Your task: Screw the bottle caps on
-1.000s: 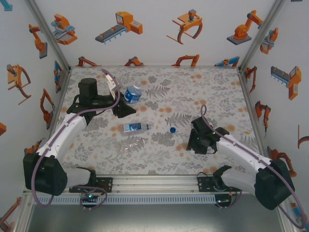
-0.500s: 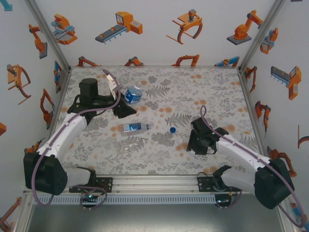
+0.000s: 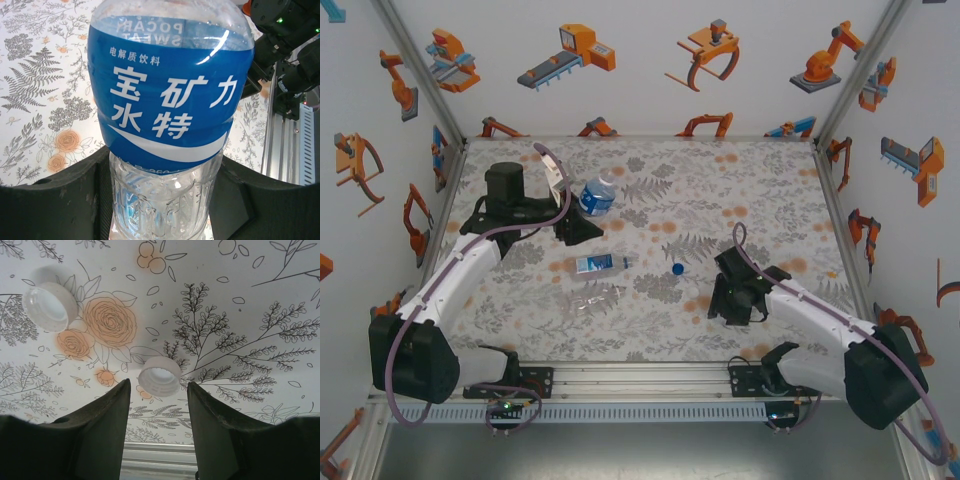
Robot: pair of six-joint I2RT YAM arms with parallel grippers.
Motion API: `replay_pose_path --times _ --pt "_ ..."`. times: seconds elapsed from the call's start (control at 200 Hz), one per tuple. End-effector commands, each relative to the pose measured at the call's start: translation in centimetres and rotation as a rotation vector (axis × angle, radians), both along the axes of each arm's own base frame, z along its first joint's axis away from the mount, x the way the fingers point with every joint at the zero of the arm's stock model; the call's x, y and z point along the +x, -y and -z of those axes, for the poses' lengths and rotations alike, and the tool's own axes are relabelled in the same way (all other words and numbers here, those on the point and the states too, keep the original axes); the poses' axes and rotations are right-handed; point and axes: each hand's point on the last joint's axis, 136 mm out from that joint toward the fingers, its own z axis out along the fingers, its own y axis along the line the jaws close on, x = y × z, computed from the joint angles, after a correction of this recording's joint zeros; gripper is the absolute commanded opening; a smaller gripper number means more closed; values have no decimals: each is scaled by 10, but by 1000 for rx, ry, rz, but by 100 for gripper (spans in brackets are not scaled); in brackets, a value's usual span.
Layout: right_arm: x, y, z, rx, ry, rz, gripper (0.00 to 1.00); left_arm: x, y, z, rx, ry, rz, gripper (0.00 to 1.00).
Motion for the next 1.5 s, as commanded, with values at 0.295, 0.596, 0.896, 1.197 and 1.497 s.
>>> replay_pose_path --times 0.295,0.596,0.896,1.197,1.497 --pt "9 -5 -23 27 57 13 48 -1 3 0 4 0 20 0" --pt "12 -8 -20 35 57 9 47 -2 3 1 6 -1 21 0" --pt "14 -10 -17 36 55 8 46 -1 3 2 8 -4 21 0" --pt "16 -8 -26 31 74 10 47 0 4 3 10 -10 25 0" --pt "16 -11 -24 37 60 5 46 0 4 5 12 -15 25 0"
